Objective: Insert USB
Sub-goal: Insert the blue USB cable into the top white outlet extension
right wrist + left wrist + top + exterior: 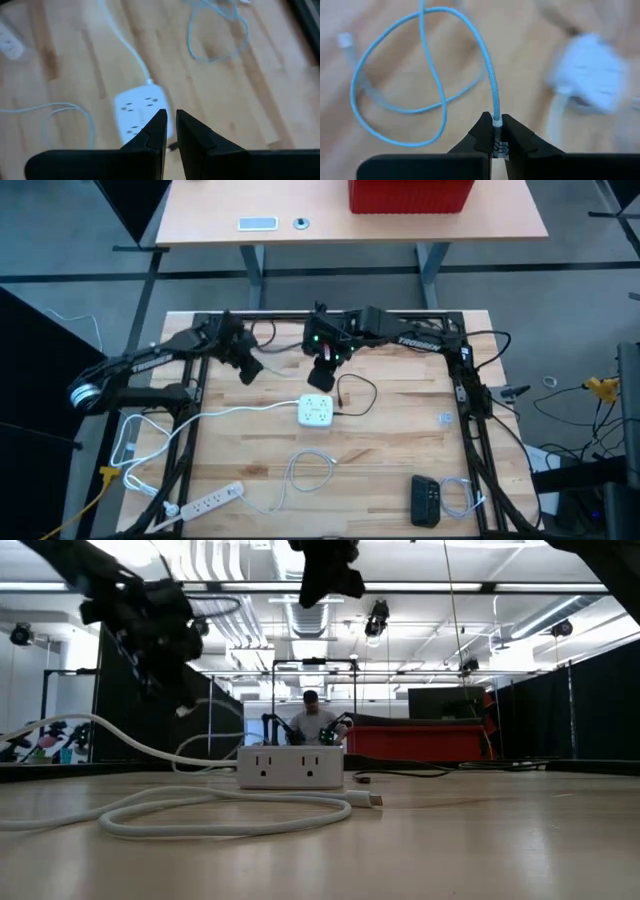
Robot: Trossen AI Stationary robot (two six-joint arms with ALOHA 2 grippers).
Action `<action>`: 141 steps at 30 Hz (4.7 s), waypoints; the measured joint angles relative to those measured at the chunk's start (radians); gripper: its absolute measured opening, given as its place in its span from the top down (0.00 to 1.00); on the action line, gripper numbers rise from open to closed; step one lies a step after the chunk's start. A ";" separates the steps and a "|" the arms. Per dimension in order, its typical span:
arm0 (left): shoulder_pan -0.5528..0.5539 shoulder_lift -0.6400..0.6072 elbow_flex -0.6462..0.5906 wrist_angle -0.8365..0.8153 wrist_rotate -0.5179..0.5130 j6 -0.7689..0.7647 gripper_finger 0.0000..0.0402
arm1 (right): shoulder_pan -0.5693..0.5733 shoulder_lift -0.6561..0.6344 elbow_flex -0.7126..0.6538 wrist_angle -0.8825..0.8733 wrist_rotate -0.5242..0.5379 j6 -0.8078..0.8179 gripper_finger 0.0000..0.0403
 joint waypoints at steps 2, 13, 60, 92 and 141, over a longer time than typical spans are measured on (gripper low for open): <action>-0.045 -0.044 -0.047 0.092 0.054 -0.045 0.98 | 0.030 0.000 0.000 0.002 0.000 0.011 0.94; -0.439 -0.126 -0.096 0.335 -0.053 -0.322 0.98 | 0.122 0.000 0.000 0.011 0.002 -0.005 0.94; -0.604 0.315 0.388 0.061 -0.260 -1.349 0.98 | 0.005 -0.525 -0.936 0.583 -0.297 -0.659 0.94; -0.428 0.508 0.418 0.320 0.510 -0.686 0.98 | 0.079 -0.622 -1.209 1.109 -0.048 -0.627 0.93; -0.335 0.539 0.419 0.742 0.544 -1.162 0.98 | 0.314 -0.512 -1.110 1.077 0.734 -1.192 0.87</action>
